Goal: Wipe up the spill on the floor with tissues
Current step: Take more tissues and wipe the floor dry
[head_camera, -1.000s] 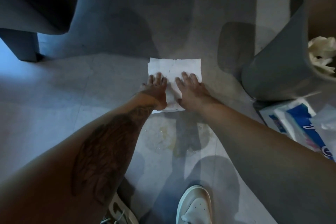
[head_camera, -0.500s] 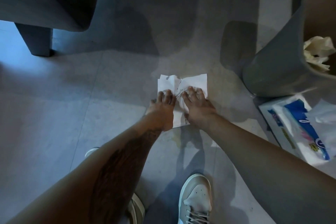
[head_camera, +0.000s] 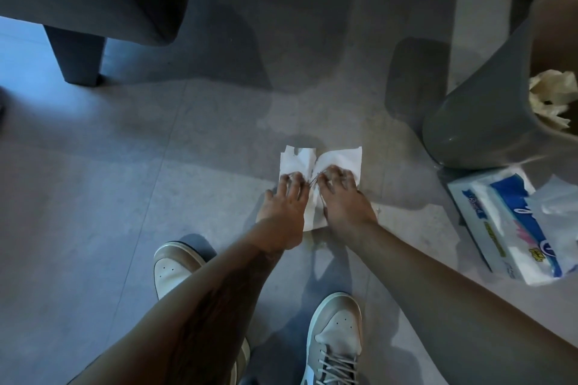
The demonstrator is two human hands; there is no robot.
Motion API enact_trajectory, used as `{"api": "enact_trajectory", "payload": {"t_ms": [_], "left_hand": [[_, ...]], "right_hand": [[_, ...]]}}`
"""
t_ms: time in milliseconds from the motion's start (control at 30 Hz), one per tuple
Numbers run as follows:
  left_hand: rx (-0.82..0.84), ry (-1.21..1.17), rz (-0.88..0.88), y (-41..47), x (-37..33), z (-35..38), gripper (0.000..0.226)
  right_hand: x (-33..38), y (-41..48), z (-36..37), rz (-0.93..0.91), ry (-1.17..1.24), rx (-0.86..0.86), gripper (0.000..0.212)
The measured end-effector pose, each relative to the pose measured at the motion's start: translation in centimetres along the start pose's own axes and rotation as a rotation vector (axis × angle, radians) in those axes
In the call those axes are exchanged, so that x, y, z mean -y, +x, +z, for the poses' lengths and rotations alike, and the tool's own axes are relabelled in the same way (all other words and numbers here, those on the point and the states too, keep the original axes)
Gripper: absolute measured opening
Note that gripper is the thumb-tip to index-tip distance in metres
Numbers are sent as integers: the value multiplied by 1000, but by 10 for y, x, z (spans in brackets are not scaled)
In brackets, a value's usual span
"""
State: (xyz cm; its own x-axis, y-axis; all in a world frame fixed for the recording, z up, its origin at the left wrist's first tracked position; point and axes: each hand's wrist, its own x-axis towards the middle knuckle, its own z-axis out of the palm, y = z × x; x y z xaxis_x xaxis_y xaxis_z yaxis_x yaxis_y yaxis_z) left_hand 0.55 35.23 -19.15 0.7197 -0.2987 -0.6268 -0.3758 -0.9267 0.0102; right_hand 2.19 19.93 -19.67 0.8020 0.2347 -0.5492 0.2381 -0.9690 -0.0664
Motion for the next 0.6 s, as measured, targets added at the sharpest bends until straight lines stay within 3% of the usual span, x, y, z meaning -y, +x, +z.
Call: {"api": "enact_trajectory", "payload": {"t_ms": [133,333,467,600], "left_hand": [[-73,-21,3,-2,3,1,90],[-248,-102,-7,-18,-2,25,56],[-279,-103,-19,-18,5,26,61],[-281,-89,-4,-9,21,16,36]], "right_hand": [[1,-4,3,-20,22,-32,62],[-9,-10,10,-123,53,-112,51],[-17,-13,11,-162,105,-153,47],[-25,-6,9,-160,155,-169,39]]}}
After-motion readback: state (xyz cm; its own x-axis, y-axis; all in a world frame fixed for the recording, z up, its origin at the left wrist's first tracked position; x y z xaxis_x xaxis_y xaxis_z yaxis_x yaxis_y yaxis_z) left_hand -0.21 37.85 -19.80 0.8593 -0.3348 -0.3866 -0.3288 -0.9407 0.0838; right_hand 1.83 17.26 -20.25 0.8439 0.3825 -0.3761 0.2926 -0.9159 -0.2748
